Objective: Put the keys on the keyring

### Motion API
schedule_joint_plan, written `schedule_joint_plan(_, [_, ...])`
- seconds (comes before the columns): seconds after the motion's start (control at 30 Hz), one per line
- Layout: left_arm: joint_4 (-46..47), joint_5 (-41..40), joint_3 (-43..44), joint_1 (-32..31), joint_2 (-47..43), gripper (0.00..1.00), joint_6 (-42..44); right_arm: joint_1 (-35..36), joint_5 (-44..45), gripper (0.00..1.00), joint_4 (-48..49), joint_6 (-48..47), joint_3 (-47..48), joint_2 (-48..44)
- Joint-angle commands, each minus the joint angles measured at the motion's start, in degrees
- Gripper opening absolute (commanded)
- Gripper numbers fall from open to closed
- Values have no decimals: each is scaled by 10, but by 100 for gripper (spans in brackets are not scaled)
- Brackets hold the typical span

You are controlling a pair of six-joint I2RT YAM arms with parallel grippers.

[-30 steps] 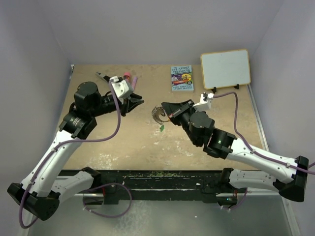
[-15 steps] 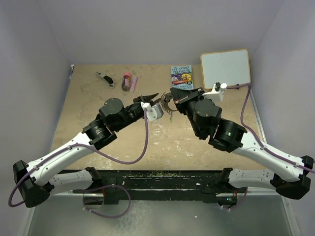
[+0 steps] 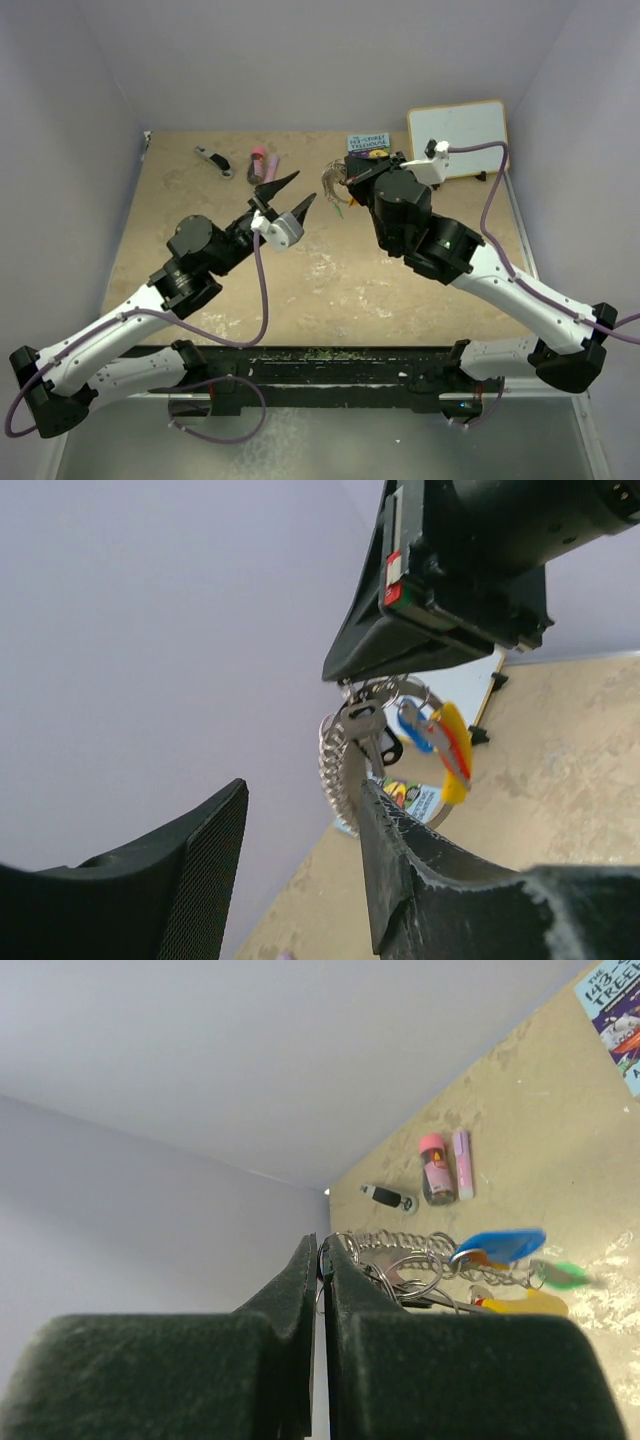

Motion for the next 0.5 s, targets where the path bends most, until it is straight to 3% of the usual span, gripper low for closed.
schedule_joint_plan(0.0, [122, 42, -33, 0, 20, 53, -52, -2, -20, 0, 19, -2, 5, -21])
schedule_joint_plan(0.33, [168, 53, -28, 0, 61, 71, -39, -2, -60, 0, 77, -23, -63, -79])
schedule_joint_plan(0.47, [186, 101, -33, 0, 59, 71, -27, -2, -57, 0, 58, -15, -61, -84])
